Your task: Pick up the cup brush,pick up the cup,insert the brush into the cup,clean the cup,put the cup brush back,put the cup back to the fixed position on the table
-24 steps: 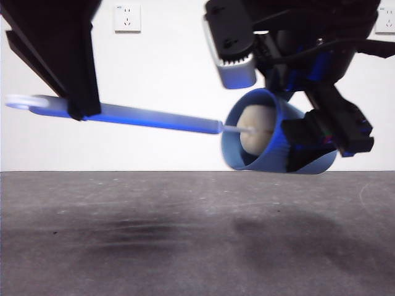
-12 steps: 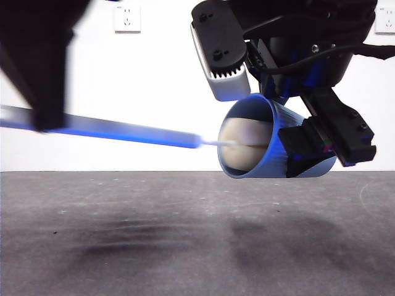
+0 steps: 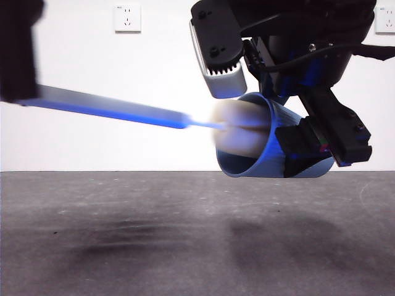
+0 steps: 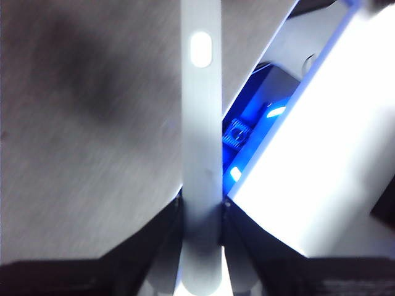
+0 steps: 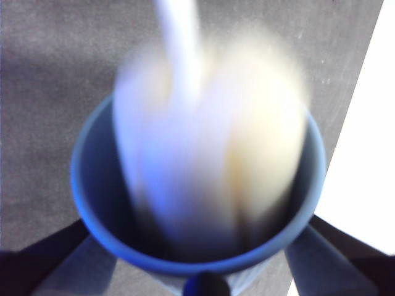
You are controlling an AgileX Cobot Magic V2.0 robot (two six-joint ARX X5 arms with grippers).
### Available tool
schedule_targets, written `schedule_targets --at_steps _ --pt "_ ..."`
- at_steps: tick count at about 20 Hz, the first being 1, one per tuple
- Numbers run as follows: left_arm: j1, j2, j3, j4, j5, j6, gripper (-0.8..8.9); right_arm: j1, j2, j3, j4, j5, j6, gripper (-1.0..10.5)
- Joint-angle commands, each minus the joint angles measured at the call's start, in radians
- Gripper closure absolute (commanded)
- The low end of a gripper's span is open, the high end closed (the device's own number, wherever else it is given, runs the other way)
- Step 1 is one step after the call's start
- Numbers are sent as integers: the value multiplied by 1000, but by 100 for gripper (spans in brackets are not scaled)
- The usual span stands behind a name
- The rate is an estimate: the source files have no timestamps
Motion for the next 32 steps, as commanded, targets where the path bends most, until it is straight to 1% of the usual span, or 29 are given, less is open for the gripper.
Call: schedule_targets --at_steps 1,7,11,13,14,16,18,21,23,25,28,29,32 --pt "-3 45 0 64 14 0 820 2 5 5 6 2 14 960" --pt "-4 137 0 210 47 -50 820 4 5 5 6 -2 22 960" --pt "-4 148 0 226 40 -55 820 4 5 5 5 -1 23 960" --pt "-4 145 0 183 32 -49 820 3 5 5 5 -1 23 960" --pt "-2 135 0 134 -3 -39 820 3 5 5 5 -1 23 960" --pt "-2 100 0 26 -116 -20 820 3 5 5 5 -1 37 960" --pt "-2 30 0 -67 -143 -21 820 1 5 5 5 -1 49 960" --pt "-2 -69 0 -134 -144 -21 820 1 5 5 5 -1 73 960" --pt "-2 -141 0 -206 -144 -23 820 0 5 5 5 1 91 960" --pt "1 -202 0 -266 -147 -27 820 -1 5 5 5 3 124 960" --pt "6 -266 0 -266 -144 -46 820 -1 2 5 5 4 174 960" --pt "6 -285 0 -266 -145 -53 820 -1 -1 5 5 6 203 960" --pt "7 -312 0 -266 -203 -106 820 -14 -16 5 6 31 290 960"
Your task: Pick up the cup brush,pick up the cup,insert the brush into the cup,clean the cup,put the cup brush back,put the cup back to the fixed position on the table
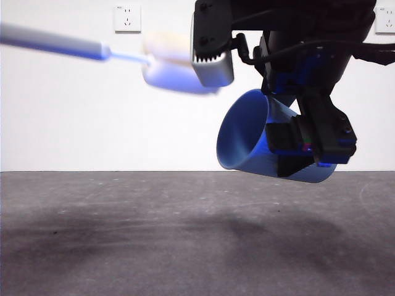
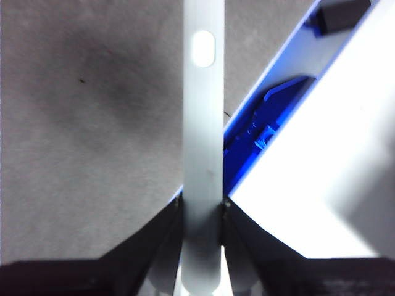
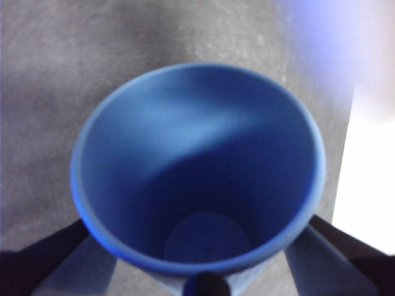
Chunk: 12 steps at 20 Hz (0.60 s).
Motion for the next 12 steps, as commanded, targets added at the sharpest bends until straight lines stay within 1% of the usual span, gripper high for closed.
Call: schedule_targets --at_steps 1,2,3,4,6,8,9,12 --pt "9 -14 -1 -51 -74 -71 821 -18 -20 5 6 27 149 960" --pt "14 -14 -1 -51 -102 -82 821 -24 -29 5 6 33 190 960" --pt "26 -14 -2 -50 -130 -95 821 -34 -46 5 6 42 248 960" --pt "37 -14 -2 -43 -143 -105 821 -43 -61 5 6 43 291 960" --pt "65 -12 -8 10 -133 -108 821 -61 -103 5 5 40 388 960" --pt "97 -5 -17 93 -108 -135 822 -79 -155 5 5 34 486 960" --pt "117 5 -23 147 -96 -163 822 -92 -191 5 5 11 539 960" --pt "180 42 -33 280 -95 -220 822 -123 -289 5 8 -79 657 960"
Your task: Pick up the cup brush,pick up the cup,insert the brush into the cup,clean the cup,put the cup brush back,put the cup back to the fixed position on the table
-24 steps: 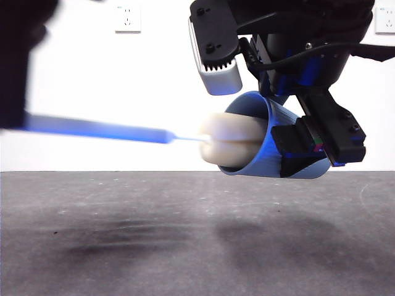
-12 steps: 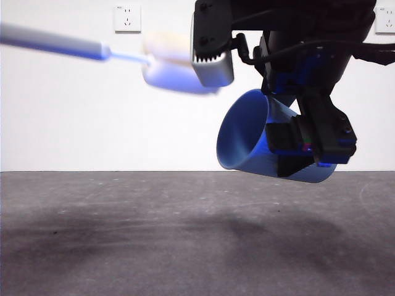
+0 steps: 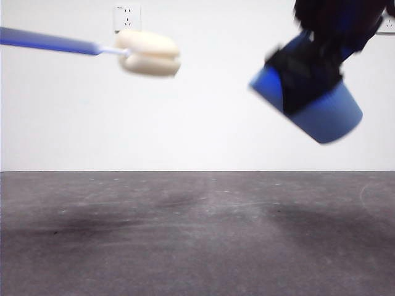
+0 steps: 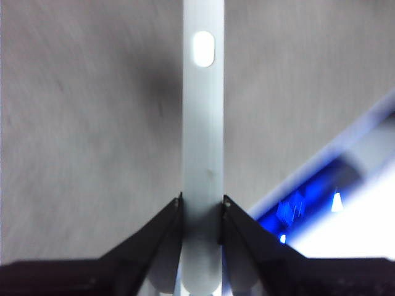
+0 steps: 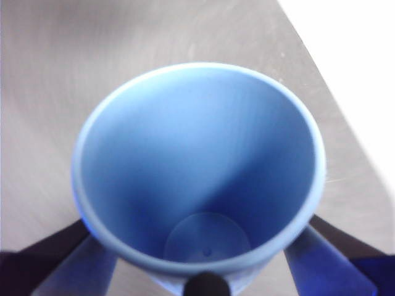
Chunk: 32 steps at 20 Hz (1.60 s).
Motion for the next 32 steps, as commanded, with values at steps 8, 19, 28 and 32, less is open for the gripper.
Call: schedule_targets --at_steps 8,19,28,32 --pt "172 438 -19 431 43 -206 821 -79 -372 5 26 -199 317 960" --pt "172 740 -19 694 40 -377 821 -79 -445 5 13 -199 336 960" --pt "172 822 -19 714 37 -375 691 -102 -367 4 31 -282 406 960" --pt "171 822 -19 682 44 -364 342 -211 -209 0 148 -401 405 960"
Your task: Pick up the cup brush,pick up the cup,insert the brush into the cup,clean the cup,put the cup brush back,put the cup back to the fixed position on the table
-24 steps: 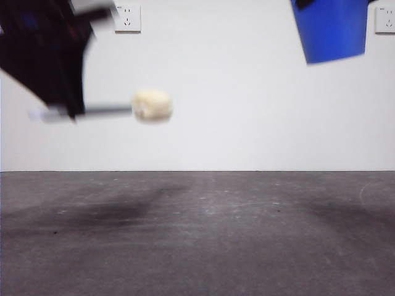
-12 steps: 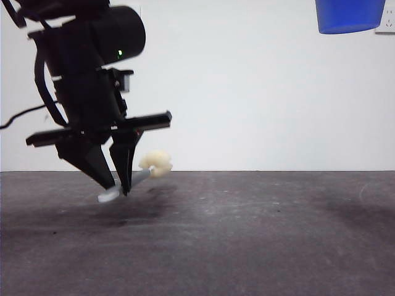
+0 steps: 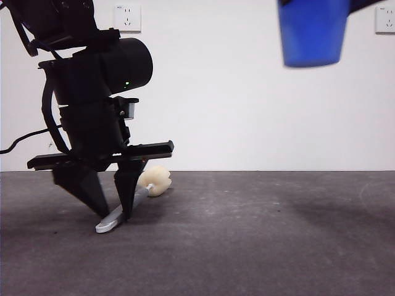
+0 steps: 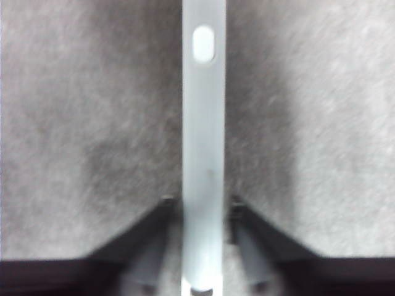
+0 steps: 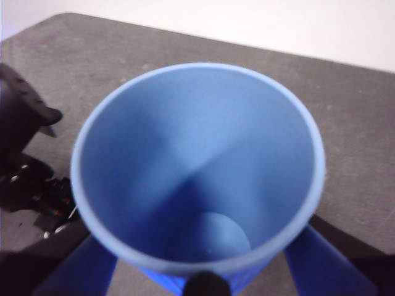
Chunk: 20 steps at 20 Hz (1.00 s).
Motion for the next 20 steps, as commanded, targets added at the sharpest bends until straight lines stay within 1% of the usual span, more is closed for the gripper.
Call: schedule_targets --at_steps 1,3,4,6,7,9,13,17,20 --pt "-3 5 -8 -15 16 24 342 -85 101 0 90 -77 11 960" --pt "-2 -17 -8 -19 26 52 342 -182 211 -11 191 -199 13 960" --pt "-3 -38 -8 -19 28 57 342 -219 265 -19 238 -240 11 960" --pt "-3 -92 -7 -19 52 87 342 -261 368 -44 330 -286 -14 960" --pt "-3 -126 -7 -19 76 105 342 -273 412 -65 388 -308 -14 960" --pt "-4 -206 -7 -24 119 130 342 -276 497 -100 493 -307 -24 960" --pt "-11 -397 -7 -75 130 157 342 -291 607 -137 678 -306 -50 960" --pt "-17 -568 -7 -111 131 157 342 -315 686 -144 759 -307 -64 960" --pt "-17 -675 -7 -149 130 157 342 -321 729 -145 781 -307 -83 960"
